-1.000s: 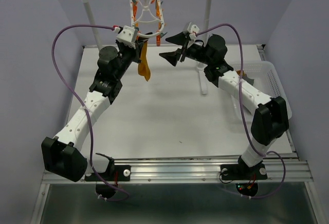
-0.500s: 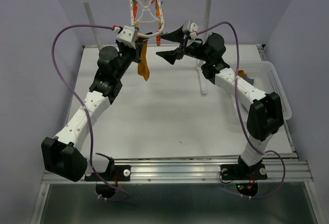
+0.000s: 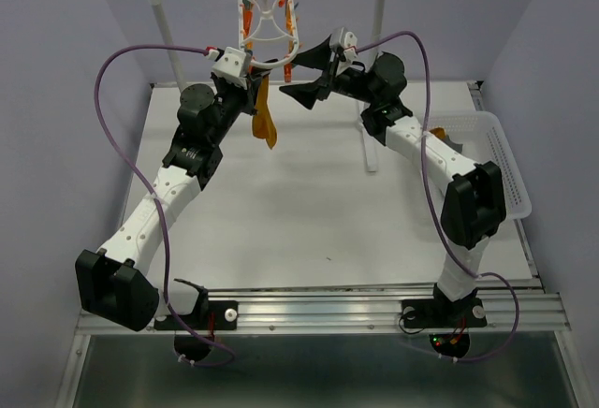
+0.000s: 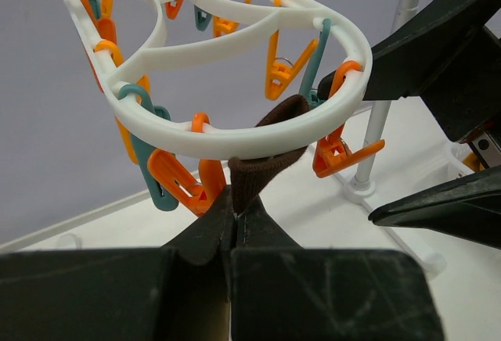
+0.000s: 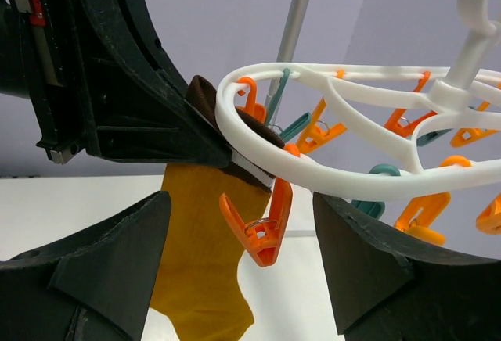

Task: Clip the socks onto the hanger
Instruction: Open the clamp at the hanger.

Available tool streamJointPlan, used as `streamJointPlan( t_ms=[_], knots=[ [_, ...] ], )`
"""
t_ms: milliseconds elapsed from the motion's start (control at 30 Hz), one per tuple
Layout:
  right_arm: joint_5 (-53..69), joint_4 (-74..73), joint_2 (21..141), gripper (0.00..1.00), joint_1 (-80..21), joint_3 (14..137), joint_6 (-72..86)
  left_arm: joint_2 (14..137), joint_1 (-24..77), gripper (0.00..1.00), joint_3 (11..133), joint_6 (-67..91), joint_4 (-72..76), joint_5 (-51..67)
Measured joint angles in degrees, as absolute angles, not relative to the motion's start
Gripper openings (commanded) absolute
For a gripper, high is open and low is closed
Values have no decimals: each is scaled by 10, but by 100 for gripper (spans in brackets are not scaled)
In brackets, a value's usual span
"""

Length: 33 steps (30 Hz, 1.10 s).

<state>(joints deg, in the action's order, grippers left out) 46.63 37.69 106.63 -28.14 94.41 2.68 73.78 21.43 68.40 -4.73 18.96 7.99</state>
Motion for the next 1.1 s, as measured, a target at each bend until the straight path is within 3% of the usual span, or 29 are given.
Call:
streamJointPlan(
  t_ms=[567, 1100],
  knots=[
    [485, 380, 1097, 73, -271, 969, 65, 741, 214, 0, 688, -51, 190, 81],
    [481, 408, 1097, 51, -271, 970, 103, 741, 214, 0, 691, -51, 190, 81]
  ],
)
